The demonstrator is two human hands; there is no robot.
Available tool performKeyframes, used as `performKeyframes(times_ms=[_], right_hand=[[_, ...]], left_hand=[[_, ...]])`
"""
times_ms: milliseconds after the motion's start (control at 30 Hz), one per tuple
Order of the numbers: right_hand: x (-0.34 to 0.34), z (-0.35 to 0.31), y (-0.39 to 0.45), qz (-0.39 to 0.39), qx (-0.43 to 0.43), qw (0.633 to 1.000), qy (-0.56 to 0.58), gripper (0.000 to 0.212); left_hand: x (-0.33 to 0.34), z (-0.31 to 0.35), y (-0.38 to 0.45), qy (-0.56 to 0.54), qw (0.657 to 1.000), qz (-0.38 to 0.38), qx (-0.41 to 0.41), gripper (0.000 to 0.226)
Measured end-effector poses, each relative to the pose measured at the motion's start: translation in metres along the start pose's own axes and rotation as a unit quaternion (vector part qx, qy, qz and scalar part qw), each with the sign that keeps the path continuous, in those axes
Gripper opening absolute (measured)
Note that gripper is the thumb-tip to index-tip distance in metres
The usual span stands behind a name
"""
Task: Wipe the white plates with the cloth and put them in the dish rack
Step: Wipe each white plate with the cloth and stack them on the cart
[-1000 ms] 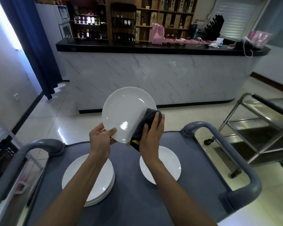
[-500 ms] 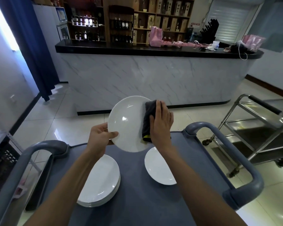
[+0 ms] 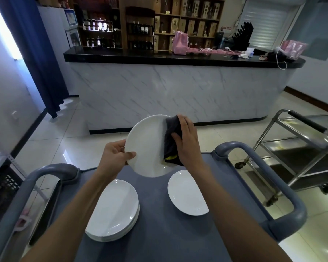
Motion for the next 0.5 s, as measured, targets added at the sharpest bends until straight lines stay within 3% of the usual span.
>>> performKeyframes(times_ms=[133,300,500], right_hand=[[-0.008,-0.003,-0.002,0.010,-0.016,1.000,-0.021,0.057],[-0.017,-0.021,0.004,0.047,-0.096,0.983,-0.151,0.057],[-0.025,0.000,0.006,-0.006,-0.113,0.992,-0.050,0.063]], left_hand=[[0.006,0.005,0.005,0.028,0.999,-0.020,0.003,0.047],[0.026,0.014,0.008,0.069,0.997,-0.030,0.031,0.044],[0.045,0.023,0.007,0.117,0.990,-0.040,0.066,0.046]])
Point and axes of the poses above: each hand's wrist, its own y-axis towards the middle knuckle, its own x-axis out of the palm, z = x × y, the point moved 7 cm from there along y, towards the middle knuckle, and after that the axes turned 2 degrees about y, right-handed, at the moved point
